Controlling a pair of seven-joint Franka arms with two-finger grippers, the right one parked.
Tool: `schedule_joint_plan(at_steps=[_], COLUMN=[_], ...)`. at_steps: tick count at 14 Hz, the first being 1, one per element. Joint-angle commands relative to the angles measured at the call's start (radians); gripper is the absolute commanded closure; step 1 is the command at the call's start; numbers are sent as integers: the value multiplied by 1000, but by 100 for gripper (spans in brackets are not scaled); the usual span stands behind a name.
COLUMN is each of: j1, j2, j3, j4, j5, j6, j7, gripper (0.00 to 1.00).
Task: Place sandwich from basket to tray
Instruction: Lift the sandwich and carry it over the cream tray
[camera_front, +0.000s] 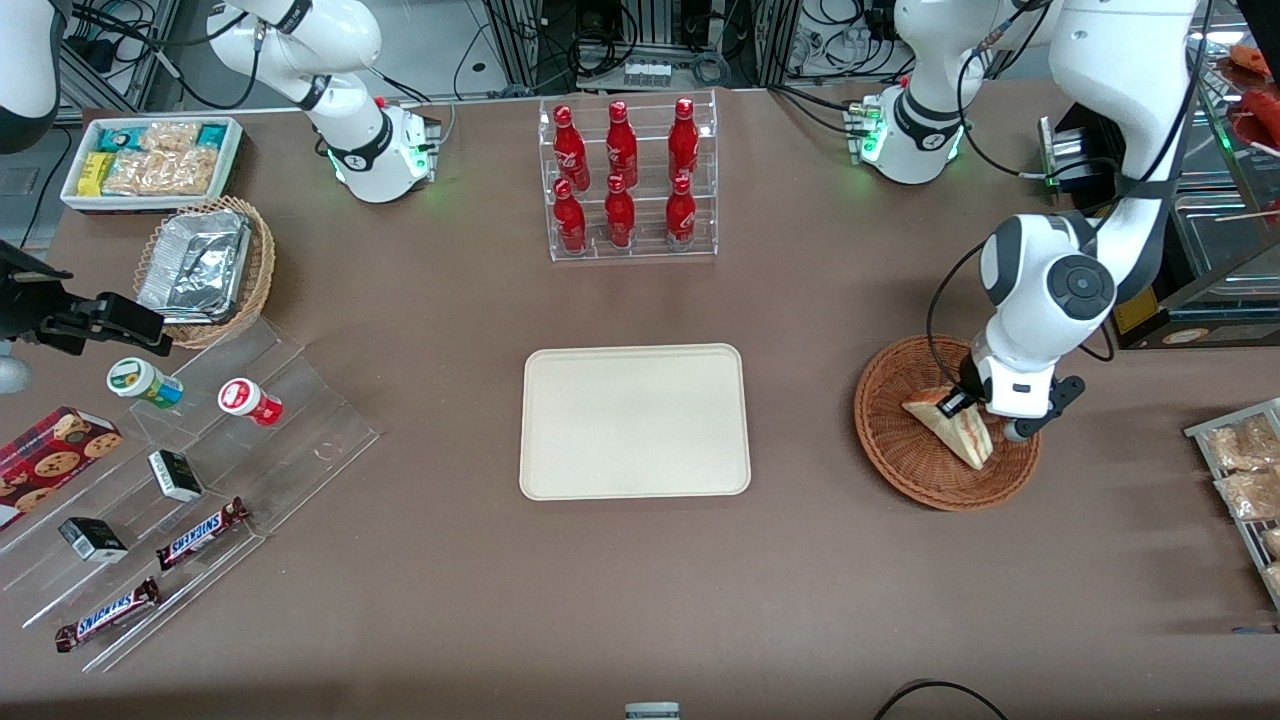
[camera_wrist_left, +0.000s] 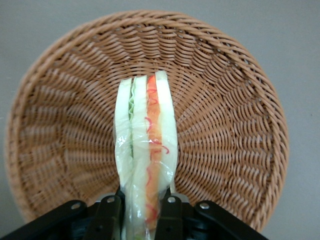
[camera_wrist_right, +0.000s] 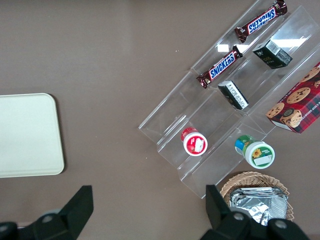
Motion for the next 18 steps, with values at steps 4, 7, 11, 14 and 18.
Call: schedule_joint_plan(at_steps=[4, 7, 11, 14, 18], j1=[-98, -232, -405, -545, -635], j2=[-88, -44, 115, 343, 507], j3=[-35, -41, -41, -40, -40], j4=[276, 399, 560, 793, 904], j5=[17, 12, 5, 12, 17], j6=[-470, -538, -528, -528, -413], j7=[-22, -30, -37, -154, -142], gripper=[100, 100, 100, 100, 100])
